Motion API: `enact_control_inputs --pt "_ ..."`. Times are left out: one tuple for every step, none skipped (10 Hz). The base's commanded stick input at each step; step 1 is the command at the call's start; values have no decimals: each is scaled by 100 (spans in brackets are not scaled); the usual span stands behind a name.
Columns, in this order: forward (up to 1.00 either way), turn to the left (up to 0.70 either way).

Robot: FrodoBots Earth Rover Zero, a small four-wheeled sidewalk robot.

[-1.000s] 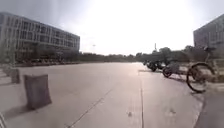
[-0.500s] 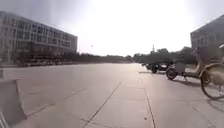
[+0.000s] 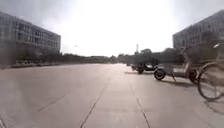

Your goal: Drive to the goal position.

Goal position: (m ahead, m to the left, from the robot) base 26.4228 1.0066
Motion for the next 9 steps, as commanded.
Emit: enact_control_inputs --pt "100 0" --pt "100 0" --pt "100 0" --pt "100 0" --pt "100 0" --pt "100 0" --pt "100 0" --pt "100 0" --pt "100 26"
